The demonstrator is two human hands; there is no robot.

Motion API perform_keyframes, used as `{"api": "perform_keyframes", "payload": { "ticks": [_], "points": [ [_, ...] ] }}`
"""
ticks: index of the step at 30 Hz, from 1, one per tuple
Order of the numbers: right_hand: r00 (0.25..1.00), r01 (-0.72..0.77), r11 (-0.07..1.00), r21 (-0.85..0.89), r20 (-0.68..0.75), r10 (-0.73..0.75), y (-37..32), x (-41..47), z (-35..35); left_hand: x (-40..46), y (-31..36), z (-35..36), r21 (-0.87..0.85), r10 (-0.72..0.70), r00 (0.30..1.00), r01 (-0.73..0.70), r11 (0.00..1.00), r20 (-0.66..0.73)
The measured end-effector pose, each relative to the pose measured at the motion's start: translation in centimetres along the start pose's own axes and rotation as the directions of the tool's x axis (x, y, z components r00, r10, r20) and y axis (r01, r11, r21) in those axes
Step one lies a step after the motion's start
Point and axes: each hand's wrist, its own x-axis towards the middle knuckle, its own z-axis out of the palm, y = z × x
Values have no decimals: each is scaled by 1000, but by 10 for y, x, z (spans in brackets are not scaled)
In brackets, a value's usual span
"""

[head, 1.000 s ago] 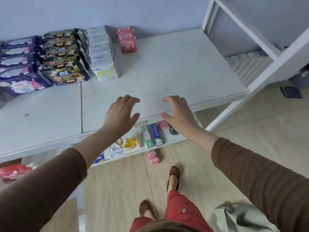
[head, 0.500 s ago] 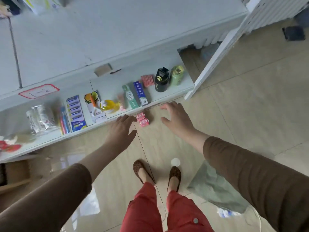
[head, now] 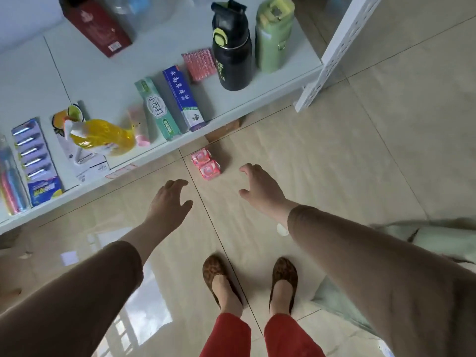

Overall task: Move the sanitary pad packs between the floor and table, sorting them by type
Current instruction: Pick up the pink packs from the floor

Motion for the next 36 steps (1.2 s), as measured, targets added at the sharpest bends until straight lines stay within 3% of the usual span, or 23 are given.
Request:
{"api": "perform_keyframes", "payload": {
  "ticks": [10,22,30,36],
  "points": [
    [997,60,997,56,49,-63,70,166,140,171,-62,122,-89,-114,990,106,990,-84],
    [984,177,982,66,17,-179,85,254,219,286,-79,164,-202,-70,992,48,978,-104],
    [998,46,989,143,37,-52,107,129,115,177,-38,123,-262,-74,990,41,964,-120],
    [1000,12,945,327,-22,-5,40,-8,-36,35,48,10,-485,-55,986,-28,874,-155]
  ]
}}
